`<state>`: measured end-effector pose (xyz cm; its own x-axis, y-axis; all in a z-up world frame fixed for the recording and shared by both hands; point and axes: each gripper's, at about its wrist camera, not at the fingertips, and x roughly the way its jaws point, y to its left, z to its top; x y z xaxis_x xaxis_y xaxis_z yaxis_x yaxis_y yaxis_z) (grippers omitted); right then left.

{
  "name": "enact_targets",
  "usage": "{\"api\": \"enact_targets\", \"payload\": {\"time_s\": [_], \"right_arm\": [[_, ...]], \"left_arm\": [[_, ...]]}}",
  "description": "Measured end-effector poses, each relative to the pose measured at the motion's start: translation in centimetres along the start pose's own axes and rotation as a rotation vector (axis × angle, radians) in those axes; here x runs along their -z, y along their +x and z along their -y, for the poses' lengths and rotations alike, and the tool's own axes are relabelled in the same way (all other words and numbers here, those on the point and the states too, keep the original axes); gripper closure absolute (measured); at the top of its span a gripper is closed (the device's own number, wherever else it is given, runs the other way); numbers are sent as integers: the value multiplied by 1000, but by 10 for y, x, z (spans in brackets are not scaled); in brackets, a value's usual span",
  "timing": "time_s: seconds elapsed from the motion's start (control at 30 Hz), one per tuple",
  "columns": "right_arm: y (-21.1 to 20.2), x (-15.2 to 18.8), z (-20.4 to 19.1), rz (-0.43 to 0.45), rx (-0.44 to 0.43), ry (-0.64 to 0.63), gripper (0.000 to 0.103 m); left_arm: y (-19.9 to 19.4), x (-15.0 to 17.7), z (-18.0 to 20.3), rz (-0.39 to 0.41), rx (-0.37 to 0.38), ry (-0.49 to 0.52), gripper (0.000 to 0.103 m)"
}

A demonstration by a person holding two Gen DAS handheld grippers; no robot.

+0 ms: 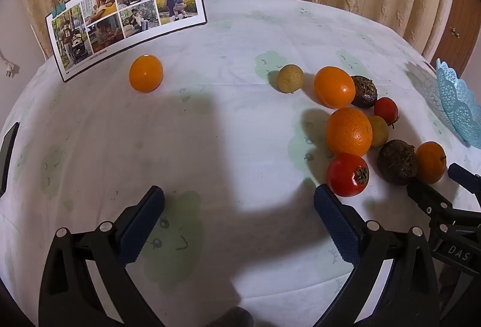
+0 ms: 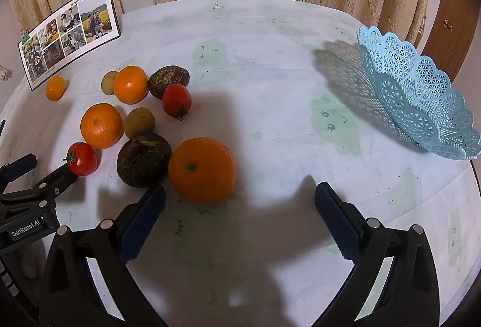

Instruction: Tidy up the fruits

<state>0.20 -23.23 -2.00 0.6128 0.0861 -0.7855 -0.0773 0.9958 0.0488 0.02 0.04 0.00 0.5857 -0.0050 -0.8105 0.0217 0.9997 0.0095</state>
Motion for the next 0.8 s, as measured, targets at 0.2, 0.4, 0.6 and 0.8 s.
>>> {"api": "enact_targets", "payload": {"time_s": [0.2, 0.4, 0.6, 0.8], "right_arm": [[0, 0, 0, 0, -1, 1, 2], [0, 0, 0, 0, -1, 1, 2], [0, 0, 0, -1, 0, 1, 2], [0, 0, 0, -1, -1, 1, 2]], "left_arm": [[0, 0, 1, 3, -5, 5, 5], [0, 0, 0, 2, -5, 4, 5], [0, 0, 0, 2, -6, 3, 5], [0, 0, 0, 2, -6, 3, 5]]}}
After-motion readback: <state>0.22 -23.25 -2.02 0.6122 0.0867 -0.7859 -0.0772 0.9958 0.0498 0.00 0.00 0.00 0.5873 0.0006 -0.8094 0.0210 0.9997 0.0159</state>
